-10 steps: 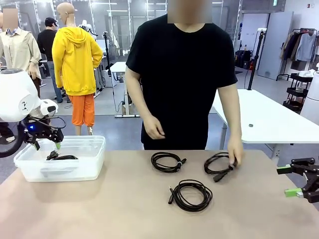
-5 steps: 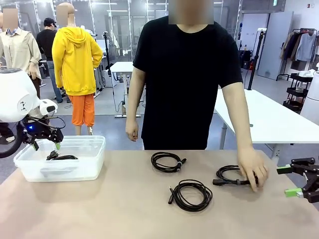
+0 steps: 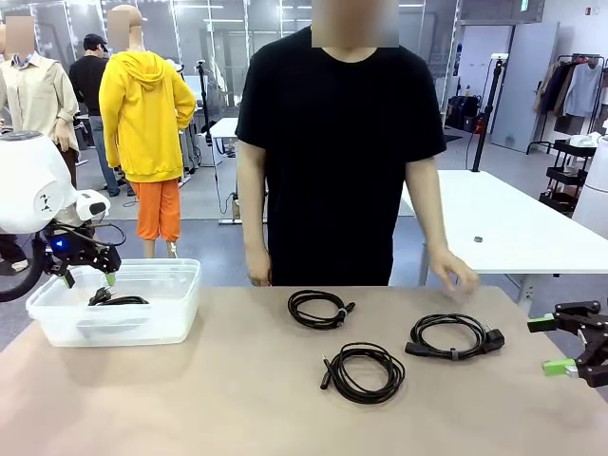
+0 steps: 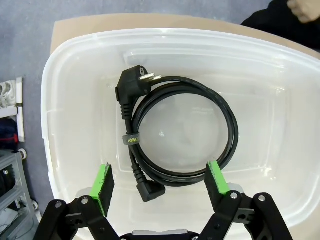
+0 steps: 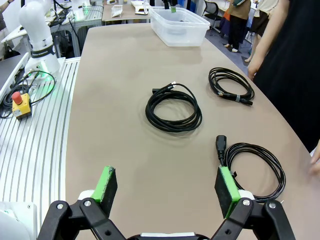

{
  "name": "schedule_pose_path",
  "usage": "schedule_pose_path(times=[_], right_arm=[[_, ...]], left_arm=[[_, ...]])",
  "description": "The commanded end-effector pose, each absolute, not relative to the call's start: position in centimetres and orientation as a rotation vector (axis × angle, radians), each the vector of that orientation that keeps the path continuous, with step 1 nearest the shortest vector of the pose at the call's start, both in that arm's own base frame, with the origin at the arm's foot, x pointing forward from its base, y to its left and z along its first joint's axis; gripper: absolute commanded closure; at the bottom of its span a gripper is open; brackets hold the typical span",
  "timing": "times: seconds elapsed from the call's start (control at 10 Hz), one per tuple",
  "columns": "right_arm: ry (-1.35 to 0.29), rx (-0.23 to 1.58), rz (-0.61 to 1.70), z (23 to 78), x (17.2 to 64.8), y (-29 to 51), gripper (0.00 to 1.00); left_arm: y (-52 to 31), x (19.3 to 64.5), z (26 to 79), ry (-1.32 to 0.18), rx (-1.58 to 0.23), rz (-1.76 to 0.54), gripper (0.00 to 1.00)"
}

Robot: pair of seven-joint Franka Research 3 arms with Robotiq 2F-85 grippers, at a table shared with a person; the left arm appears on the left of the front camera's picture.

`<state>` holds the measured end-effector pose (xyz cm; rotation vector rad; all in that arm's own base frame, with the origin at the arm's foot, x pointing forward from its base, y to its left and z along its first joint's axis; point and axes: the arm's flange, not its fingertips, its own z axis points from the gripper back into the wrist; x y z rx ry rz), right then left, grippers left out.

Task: Organize and store the cables.
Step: Place the Power Cable into the Organizing box.

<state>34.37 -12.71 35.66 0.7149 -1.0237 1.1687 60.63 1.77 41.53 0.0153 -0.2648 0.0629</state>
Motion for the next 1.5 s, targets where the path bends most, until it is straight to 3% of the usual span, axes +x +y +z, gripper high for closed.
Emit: schedule_pose_path(times=[0.0,0.4,0.8,0.9,1.2,1.4], right_arm=[[-1.009,0.721,1.174,35.9,34.1,-12.8,0.0],[-1.009,0.721,1.174,35.9,34.1,-12.8,0.0],[-1.009,0.721,1.174,35.9,34.1,-12.8,0.0],[-1.009,0.721,1.174,35.9,34.1,-12.8,0.0],[-1.009,0.721,1.174,35.9,34.1,-12.8,0.0],[-1.009,0.721,1.174,35.9,34.1,-12.8,0.0]], left_arm=[[2.1,60.5,44.5,-0.286,0.0,-0.058,0.07],[3.9,51.6,52.5,-0.338,-0.105,-0.516,0.07],[6.7,38.9,51.9,-0.473,-0.101,-0.782,0.07],[8.4,37.8,50.9,-0.485,-0.122,-0.805,0.0],[17.0,35.3,49.0,-0.52,-0.313,-0.926,0.0],[20.8,35.3,47.4,-0.555,-0.342,-1.066,0.0]])
